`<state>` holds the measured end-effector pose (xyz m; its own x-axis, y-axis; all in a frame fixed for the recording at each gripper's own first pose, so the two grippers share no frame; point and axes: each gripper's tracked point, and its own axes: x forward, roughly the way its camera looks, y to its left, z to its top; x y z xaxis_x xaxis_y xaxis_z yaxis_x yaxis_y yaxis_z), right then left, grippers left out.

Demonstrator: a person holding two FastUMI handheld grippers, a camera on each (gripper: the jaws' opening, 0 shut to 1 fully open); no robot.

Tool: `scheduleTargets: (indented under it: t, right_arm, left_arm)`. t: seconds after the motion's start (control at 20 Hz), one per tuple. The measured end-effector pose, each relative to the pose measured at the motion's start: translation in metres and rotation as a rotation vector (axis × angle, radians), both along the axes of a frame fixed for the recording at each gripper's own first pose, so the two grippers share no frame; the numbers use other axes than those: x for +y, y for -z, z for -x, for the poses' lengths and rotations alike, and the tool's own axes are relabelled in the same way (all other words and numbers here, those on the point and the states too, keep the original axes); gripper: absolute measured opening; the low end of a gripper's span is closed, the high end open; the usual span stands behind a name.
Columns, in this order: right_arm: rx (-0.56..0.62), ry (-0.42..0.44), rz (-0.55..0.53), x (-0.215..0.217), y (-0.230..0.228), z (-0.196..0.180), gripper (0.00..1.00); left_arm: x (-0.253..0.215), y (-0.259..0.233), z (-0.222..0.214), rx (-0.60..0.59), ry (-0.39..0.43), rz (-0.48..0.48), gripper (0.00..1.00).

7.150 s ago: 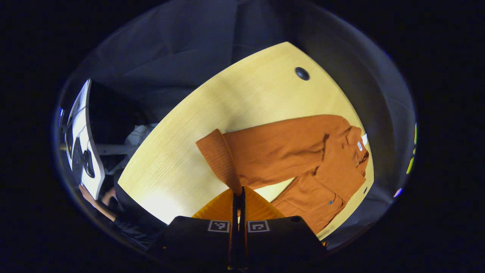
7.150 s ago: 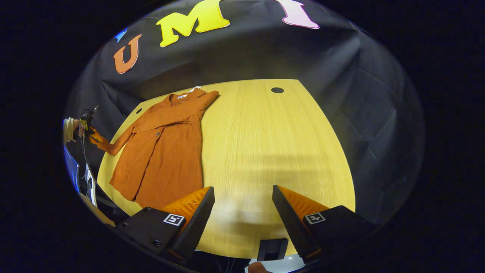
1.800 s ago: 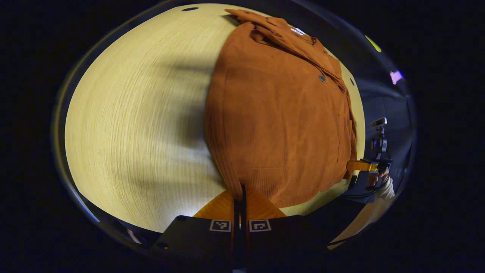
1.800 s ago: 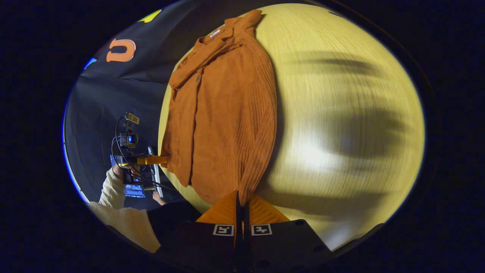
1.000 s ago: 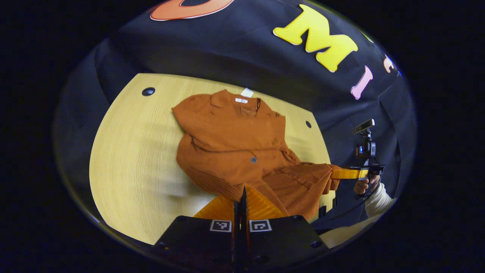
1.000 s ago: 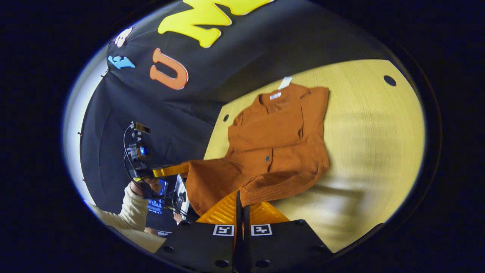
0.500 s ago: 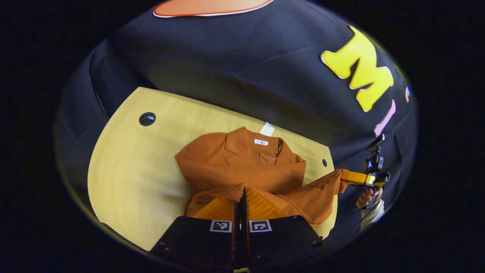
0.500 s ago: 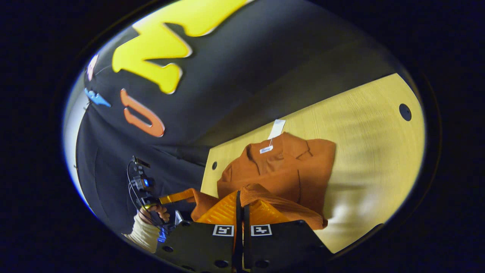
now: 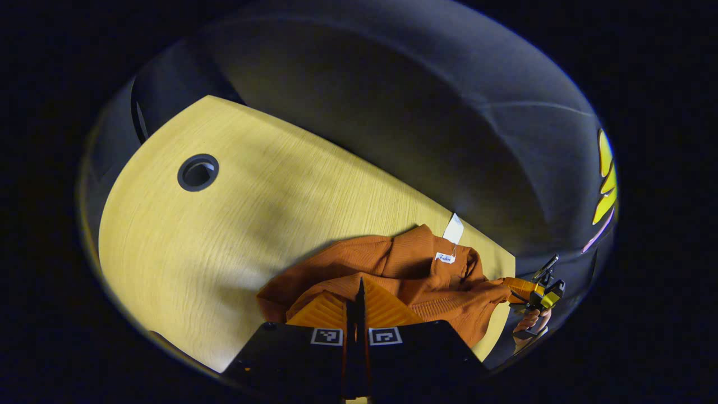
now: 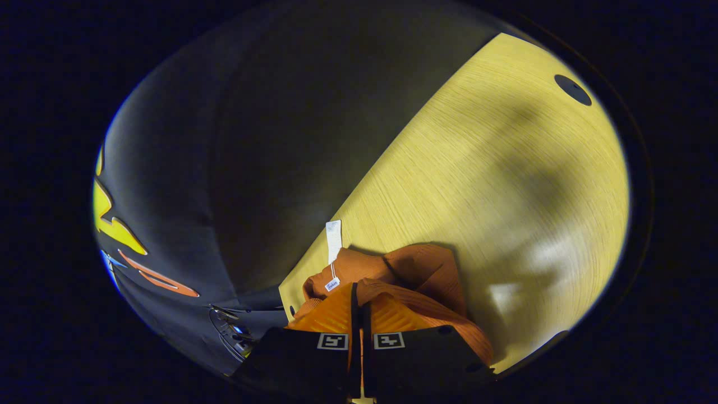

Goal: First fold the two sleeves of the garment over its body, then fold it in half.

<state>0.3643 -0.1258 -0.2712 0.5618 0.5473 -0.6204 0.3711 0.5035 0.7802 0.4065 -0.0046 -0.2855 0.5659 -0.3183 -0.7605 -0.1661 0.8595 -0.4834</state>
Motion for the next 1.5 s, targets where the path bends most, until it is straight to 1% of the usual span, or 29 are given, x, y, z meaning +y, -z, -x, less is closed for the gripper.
scheduleTargets:
  t: [0.05,0.1,0.15,0.2,0.25,0.3,0.35,0.4,0.45,0.5,0.55,0.6,0.65,0.7,0.75,0.8,0.9,0.95,1.0,1.05,1.1,1.15,1.2,1.25,1.4,1.5]
  right_arm:
    - [-0.002,0.012,-0.01,-0.001,-0.001,-0.001,0.02]
    - [0.002,0.022,-0.007,-0.006,0.0,-0.003,0.04]
    - [0.003,0.022,0.005,-0.008,0.002,-0.002,0.04]
    - [-0.002,0.023,0.006,-0.006,0.003,-0.003,0.04]
    - [-0.002,0.024,0.006,-0.008,0.002,-0.003,0.0]
    - [-0.004,0.028,0.008,-0.008,0.001,-0.004,0.06]
    - [-0.015,0.032,-0.003,-0.008,-0.001,-0.006,0.06]
    - [-0.028,0.04,-0.019,-0.007,-0.006,-0.009,0.05]
    - [-0.039,0.046,-0.03,-0.004,-0.009,-0.011,0.15]
    - [-0.052,0.05,-0.037,-0.005,-0.013,-0.013,0.19]
    - [-0.066,0.055,-0.047,-0.004,-0.017,-0.016,0.21]
    - [-0.077,0.059,-0.053,-0.002,-0.022,-0.017,0.41]
    - [-0.086,0.065,-0.051,-0.003,-0.025,-0.018,0.56]
    - [-0.096,0.074,-0.051,-0.007,-0.028,-0.021,0.63]
    - [-0.107,0.083,-0.04,-0.009,-0.033,-0.021,0.74]
    - [-0.124,0.099,-0.027,-0.013,-0.036,-0.024,0.85]
    - [-0.162,0.145,0.02,-0.028,-0.046,-0.03,0.86]
    - [-0.171,0.158,0.041,-0.037,-0.053,-0.027,0.86]
    - [-0.174,0.16,0.057,-0.046,-0.063,-0.019,0.83]
    - [-0.179,0.159,0.06,-0.049,-0.07,-0.012,0.96]
    - [-0.183,0.157,0.067,-0.051,-0.08,-0.004,0.97]
    - [-0.192,0.158,0.081,-0.051,-0.088,0.003,0.93]
    - [-0.197,0.152,0.104,-0.049,-0.095,0.011,0.97]
    - [-0.212,0.139,0.129,-0.048,-0.103,0.02,0.97]
    - [-0.279,0.076,0.253,-0.05,-0.133,0.051,0.97]
    - [-0.345,0.044,0.36,-0.048,-0.155,0.067,0.97]
  left_arm:
    - [0.0,0.002,-0.005,-0.009,-0.009,0.009,0.03]
    - [0.001,0.002,-0.008,-0.025,-0.019,0.019,0.04]
    - [0.001,0.002,-0.011,-0.038,-0.029,0.035,0.05]
    - [0.001,-0.001,-0.012,-0.052,-0.046,0.066,0.07]
    - [0.001,-0.005,-0.014,-0.067,-0.065,0.095,0.07]
    - [0.001,-0.007,-0.015,-0.078,-0.079,0.119,0.07]
    - [0.001,-0.009,-0.016,-0.082,-0.092,0.129,0.1]
    - [-0.001,-0.01,-0.018,-0.09,-0.1,0.153,0.01]
    - [-0.006,-0.013,-0.018,-0.098,-0.105,0.177,0.23]
    - [-0.008,-0.015,-0.021,-0.108,-0.117,0.191,0.46]
    - [-0.009,-0.018,-0.023,-0.119,-0.123,0.201,0.72]
    - [-0.01,-0.022,-0.025,-0.137,-0.135,0.217,0.62]
    - [-0.014,-0.028,-0.028,-0.15,-0.143,0.242,0.78]
    - [-0.017,-0.034,-0.029,-0.162,-0.147,0.255,0.67]
    - [-0.016,-0.036,-0.031,-0.173,-0.156,0.249,0.87]
    - [-0.017,-0.04,-0.031,-0.184,-0.157,0.253,0.78]
    - [-0.02,-0.056,-0.038,-0.236,-0.177,0.251,0.85]
    - [-0.017,-0.065,-0.043,-0.274,-0.195,0.237,0.77]
    - [-0.015,-0.074,-0.046,-0.311,-0.205,0.214,0.9]
    - [-0.013,-0.08,-0.048,-0.34,-0.201,0.188,0.93]
    - [-0.014,-0.088,-0.046,-0.354,-0.183,0.156,0.95]
    - [-0.015,-0.092,-0.043,-0.359,-0.168,0.116,0.97]
    - [-0.016,-0.099,-0.038,-0.365,-0.153,0.078,0.97]
    - [-0.019,-0.106,-0.031,-0.379,-0.135,0.048,0.98]
    - [-0.025,-0.136,-0.009,-0.451,-0.083,-0.054,0.99]
    - [-0.025,-0.16,0.01,-0.509,-0.052,-0.128,0.99]
